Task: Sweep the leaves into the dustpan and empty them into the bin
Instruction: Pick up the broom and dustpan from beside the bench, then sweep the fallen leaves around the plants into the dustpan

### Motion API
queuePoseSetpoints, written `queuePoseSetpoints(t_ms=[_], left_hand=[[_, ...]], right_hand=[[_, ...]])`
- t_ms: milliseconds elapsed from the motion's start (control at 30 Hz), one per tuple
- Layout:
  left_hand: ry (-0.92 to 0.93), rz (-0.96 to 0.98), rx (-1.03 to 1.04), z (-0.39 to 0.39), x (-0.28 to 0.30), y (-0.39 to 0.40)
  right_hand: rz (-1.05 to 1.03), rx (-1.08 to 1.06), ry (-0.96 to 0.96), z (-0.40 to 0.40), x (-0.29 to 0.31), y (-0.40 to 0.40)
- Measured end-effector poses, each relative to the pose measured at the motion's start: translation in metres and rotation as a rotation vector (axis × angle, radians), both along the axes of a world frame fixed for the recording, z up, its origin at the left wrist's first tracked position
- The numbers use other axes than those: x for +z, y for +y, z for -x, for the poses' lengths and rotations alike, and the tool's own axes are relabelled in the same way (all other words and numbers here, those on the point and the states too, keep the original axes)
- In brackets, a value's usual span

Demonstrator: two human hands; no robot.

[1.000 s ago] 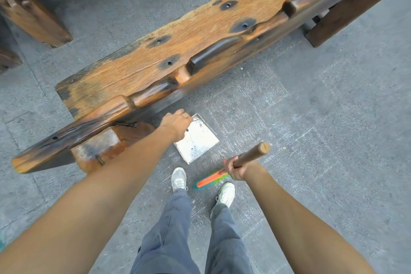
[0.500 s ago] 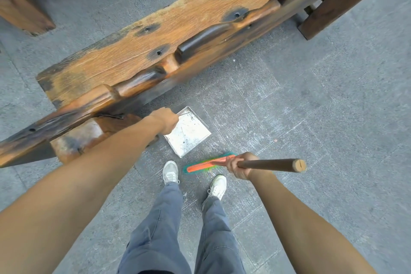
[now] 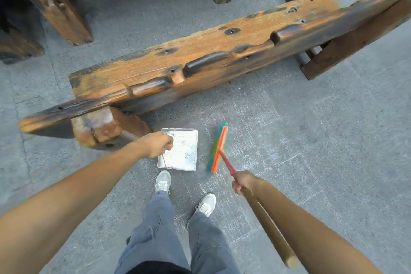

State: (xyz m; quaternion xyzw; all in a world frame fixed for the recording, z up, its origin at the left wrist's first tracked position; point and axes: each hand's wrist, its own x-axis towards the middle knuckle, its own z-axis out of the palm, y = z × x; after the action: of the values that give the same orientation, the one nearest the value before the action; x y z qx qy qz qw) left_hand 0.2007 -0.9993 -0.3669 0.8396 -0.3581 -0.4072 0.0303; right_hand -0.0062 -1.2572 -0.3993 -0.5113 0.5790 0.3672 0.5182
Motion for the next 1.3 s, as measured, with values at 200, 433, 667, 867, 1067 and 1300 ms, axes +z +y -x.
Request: queuePoseSetpoints(t_ms=[200,433,667,867,1067,1300], left_hand=[[0.013,0.085,0.355,0.067,0.024,0.013],[0.07,0.144,0.604,0.126,0.029,0.019],[0.121,0.296,0.874,0.176,0.062,0.035],[0.11,0.48,1.147,0.249,0.073,0.068],[-0.033,0.541,1.374,0.341,0.073,0.111],[-0.118,0.532,1.485,0.418,0.085,0.183]], right_hand=[[0.179,0.512,-0.069,0.031,0.019,-0.017],[0.201,0.671,-0.161,0.051,0.016,-0.022],[0.241,0.708,-0.184,0.082,0.01,-0.01],[0.271,0.814,-0.193,0.132,0.021,0.023],[0.273,0.946,-0.179,0.189,0.058,0.075],[0.193,1.221,-0.192,0.239,0.087,0.134]])
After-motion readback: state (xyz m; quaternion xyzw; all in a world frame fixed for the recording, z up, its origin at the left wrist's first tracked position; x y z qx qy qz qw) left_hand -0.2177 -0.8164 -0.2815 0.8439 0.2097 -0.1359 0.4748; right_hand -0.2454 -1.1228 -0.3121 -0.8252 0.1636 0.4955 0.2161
